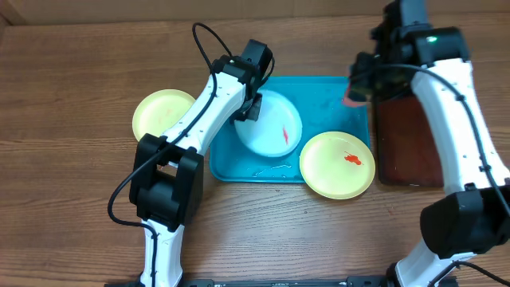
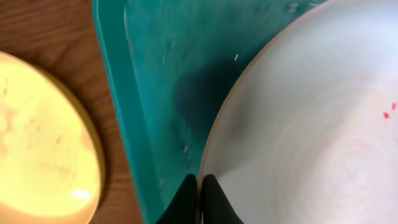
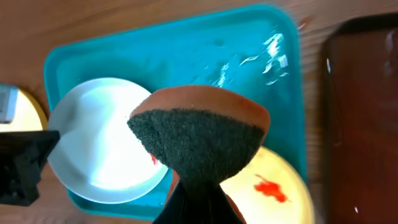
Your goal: Clean dirty plates on tray and stack at the side
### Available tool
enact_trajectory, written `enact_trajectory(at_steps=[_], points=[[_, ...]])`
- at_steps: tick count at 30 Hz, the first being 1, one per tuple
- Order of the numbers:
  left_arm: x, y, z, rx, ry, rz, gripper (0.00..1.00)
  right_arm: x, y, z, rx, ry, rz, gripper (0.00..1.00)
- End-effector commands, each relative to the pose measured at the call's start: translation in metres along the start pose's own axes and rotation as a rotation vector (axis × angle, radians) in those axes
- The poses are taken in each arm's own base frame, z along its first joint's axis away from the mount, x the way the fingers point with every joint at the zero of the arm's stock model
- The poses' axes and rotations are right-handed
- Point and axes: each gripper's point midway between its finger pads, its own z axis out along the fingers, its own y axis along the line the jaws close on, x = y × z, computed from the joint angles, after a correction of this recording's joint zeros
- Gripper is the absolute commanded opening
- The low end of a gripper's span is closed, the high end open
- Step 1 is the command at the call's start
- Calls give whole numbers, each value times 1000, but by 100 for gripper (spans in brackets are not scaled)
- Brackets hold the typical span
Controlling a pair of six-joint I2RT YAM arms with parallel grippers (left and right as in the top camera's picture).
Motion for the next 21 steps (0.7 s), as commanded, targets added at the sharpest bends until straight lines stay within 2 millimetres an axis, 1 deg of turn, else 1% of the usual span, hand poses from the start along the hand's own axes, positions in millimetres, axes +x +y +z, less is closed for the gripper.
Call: enact_trajectory(at_steps=[1, 5, 7, 9, 14, 17, 19, 21], points=[[2, 17, 2, -30, 19, 56, 4, 11, 11, 15, -19, 30, -7, 4], [0, 30, 12, -36, 31, 2, 4, 23, 23, 31, -41, 55, -40, 4], [-1, 37, 17, -32, 35, -36, 4, 28, 28, 35, -44, 64, -55, 4], [-3, 38, 21, -7, 37, -51, 4, 30, 32, 37, -48, 64, -67, 4], [-1, 21, 24, 103, 60, -57, 4, 30, 38, 37, -56, 56, -79, 4], [7, 4, 24, 195, 92, -55, 4, 30, 38, 37, -56, 57, -68, 4], [13, 1, 27, 207, 109, -52, 4, 30, 38, 38, -55, 59, -60, 4], [17, 1, 36, 197, 113, -51, 4, 31, 40, 38, -63, 61, -62, 4]])
